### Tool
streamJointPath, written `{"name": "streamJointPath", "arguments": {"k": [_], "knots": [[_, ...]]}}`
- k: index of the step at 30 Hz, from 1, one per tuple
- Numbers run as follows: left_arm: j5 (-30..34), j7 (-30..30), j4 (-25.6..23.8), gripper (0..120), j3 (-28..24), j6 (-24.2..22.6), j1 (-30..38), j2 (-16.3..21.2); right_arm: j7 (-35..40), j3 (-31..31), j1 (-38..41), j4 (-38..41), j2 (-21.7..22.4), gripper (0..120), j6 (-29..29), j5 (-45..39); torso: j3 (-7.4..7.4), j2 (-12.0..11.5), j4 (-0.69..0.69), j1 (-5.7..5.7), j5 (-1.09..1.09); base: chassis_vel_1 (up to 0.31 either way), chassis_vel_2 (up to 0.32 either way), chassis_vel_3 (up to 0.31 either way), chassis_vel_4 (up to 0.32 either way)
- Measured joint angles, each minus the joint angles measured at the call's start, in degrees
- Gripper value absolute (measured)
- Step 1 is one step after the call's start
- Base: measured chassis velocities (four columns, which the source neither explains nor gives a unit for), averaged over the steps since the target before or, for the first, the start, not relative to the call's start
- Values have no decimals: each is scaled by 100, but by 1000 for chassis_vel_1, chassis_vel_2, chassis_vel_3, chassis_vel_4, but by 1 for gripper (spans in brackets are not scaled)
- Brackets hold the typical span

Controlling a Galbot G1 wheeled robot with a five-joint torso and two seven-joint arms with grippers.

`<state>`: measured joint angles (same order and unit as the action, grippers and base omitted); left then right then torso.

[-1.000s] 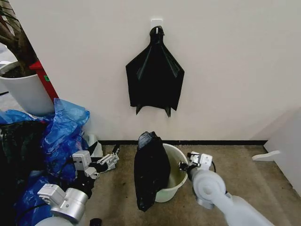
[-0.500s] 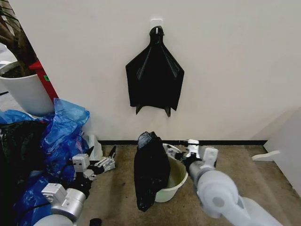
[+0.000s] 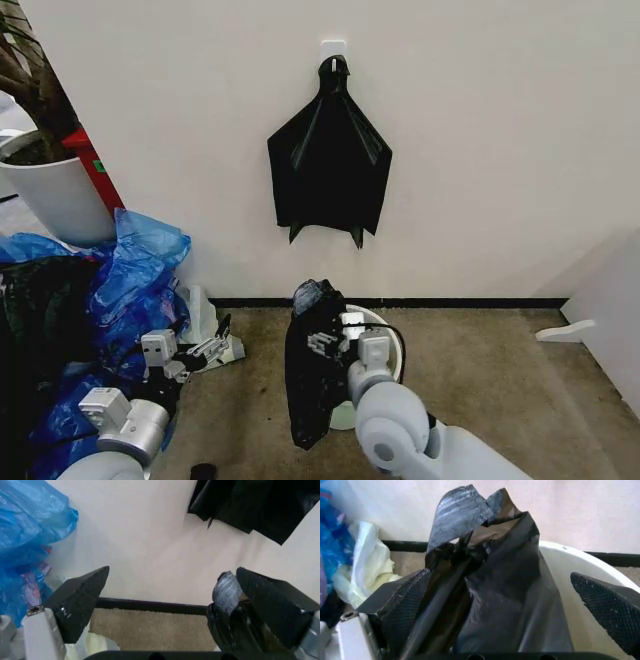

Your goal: Place the garbage bag over the trash bin.

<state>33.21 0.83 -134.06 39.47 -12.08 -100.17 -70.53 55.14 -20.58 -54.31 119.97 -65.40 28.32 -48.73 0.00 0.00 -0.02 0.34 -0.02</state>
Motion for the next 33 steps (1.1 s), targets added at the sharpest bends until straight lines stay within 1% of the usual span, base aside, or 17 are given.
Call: {"name": "streamJointPath", "arguments": {"k": [5,8,20,24,31,33], "knots": [[-1,-58,0,100,-19,6,15,-29,181,-120,152,-297,-170,100,-2,180,0,0,1,0,0,0,0,0,0],[-1,-80,0,100,-40,22,31,-40,267,-176,226,-419,-195,100,-8,188,0,0,0,0,0,0,0,0,0],[-19,-245,137,100,-130,139,106,-107,592,-278,289,-797,-261,100,-101,-249,0,0,1,0,1,0,0,0,0],[-12,-289,158,100,-142,159,154,-105,673,-207,278,-807,-120,100,-133,-368,0,0,0,0,1,0,0,0,0],[-20,-396,228,100,-198,192,234,-111,653,21,89,-578,407,100,-155,-358,0,0,0,0,2,0,0,0,0],[-37,-400,241,100,-205,194,256,-112,647,48,66,-544,462,100,-158,-358,0,0,0,0,2,0,0,0,0]]}}
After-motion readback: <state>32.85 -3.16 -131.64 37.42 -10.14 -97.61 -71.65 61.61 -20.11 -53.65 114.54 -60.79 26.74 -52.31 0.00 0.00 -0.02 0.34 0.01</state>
